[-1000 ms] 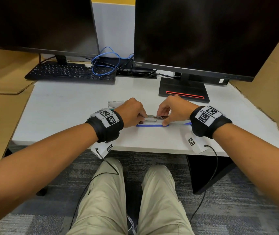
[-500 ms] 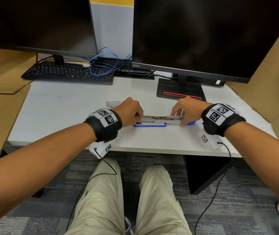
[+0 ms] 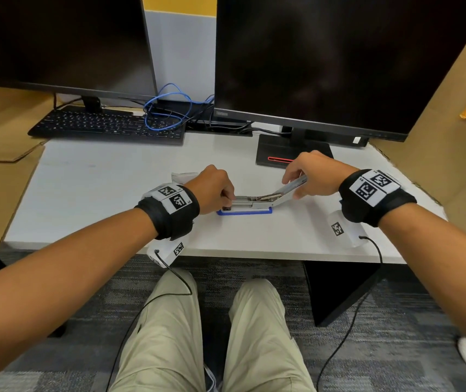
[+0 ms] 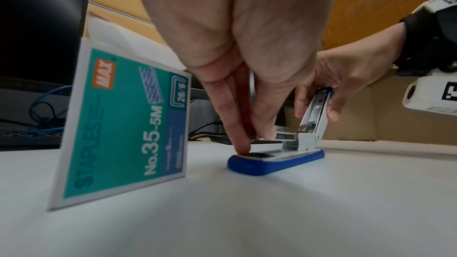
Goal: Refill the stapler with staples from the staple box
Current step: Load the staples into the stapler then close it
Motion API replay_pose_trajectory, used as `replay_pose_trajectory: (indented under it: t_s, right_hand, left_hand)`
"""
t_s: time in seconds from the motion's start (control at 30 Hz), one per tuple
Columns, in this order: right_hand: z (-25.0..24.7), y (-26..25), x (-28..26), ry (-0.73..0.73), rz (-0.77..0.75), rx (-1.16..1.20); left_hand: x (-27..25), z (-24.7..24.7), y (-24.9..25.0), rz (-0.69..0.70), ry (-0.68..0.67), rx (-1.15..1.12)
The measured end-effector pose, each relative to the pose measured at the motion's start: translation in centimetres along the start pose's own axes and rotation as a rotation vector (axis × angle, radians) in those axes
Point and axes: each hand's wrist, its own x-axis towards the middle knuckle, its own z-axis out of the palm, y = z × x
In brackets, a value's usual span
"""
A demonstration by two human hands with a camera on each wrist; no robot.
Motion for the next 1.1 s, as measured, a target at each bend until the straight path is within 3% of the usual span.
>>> replay_pose_trajectory:
  t_s: [0.33,0.47,0.73,1.1]
  right_hand:
    - [-1.1,-3.2,0.7,0.157,-0.013,0.233]
    - [-0.3,-4.8,1.1,0.180,-0.030,0.323]
    - [1.6,-7.6,2.0,0.147,-0.086,0.266]
    - [2.8,-8.3,2.7,0.079,-0.110,0.184]
  left_hand:
    - [0.2,0.2,0.1,-0.044,-0.006,-0.014]
    - [-0.2,0.4,-0.1,-0.124,-0.004,-0.160]
    - [-0.4,0.4,-0.1,-0.148,-0.001,-0.211]
    - [0.3,0.8,-0.4,-0.169,-0.029,-0.040]
